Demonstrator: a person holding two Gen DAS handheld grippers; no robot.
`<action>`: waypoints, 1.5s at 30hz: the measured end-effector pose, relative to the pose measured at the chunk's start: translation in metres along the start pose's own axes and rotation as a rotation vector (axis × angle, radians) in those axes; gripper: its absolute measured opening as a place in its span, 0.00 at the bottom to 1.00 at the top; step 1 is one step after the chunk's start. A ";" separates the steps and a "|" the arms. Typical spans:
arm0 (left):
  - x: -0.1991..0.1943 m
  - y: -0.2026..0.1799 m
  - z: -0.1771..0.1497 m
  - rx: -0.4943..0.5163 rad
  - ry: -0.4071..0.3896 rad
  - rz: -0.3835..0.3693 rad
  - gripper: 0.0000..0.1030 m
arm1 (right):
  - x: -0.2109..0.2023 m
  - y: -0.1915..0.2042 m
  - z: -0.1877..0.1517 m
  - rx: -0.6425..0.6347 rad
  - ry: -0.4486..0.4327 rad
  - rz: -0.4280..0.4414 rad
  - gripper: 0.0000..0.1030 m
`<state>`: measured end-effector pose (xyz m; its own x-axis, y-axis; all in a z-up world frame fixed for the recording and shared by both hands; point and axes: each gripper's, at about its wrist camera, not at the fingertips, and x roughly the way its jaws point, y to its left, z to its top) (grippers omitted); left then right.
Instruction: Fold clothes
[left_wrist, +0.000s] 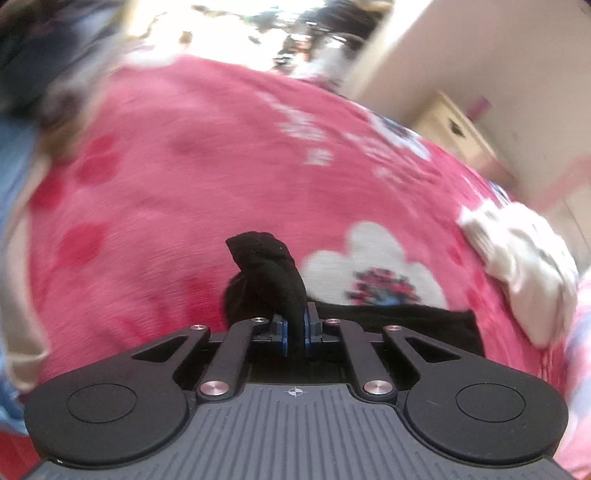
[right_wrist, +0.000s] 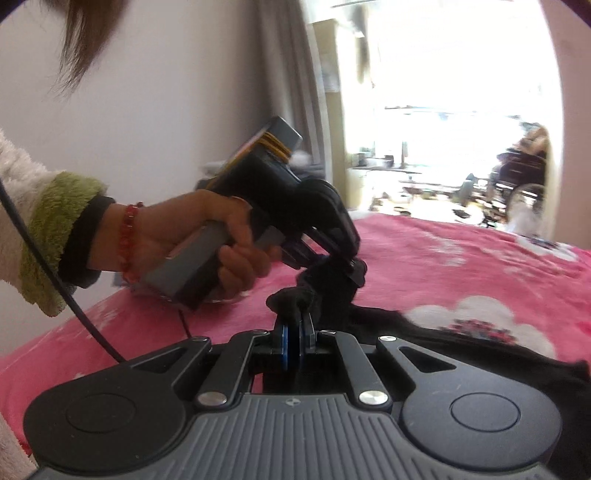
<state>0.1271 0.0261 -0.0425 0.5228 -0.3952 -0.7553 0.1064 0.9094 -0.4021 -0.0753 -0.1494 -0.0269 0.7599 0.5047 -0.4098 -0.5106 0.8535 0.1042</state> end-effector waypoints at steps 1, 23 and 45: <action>0.002 -0.015 0.001 0.041 0.001 -0.006 0.05 | -0.006 -0.007 0.000 0.019 -0.005 -0.018 0.05; 0.107 -0.232 -0.044 0.460 0.142 -0.082 0.05 | -0.135 -0.139 -0.072 0.620 -0.022 -0.446 0.05; 0.077 -0.209 -0.033 0.472 0.298 -0.333 0.48 | -0.157 -0.162 -0.112 0.831 0.020 -0.506 0.05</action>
<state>0.1169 -0.1983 -0.0335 0.1482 -0.6231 -0.7680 0.6178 0.6647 -0.4201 -0.1568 -0.3812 -0.0814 0.8006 0.0576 -0.5965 0.3266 0.7926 0.5148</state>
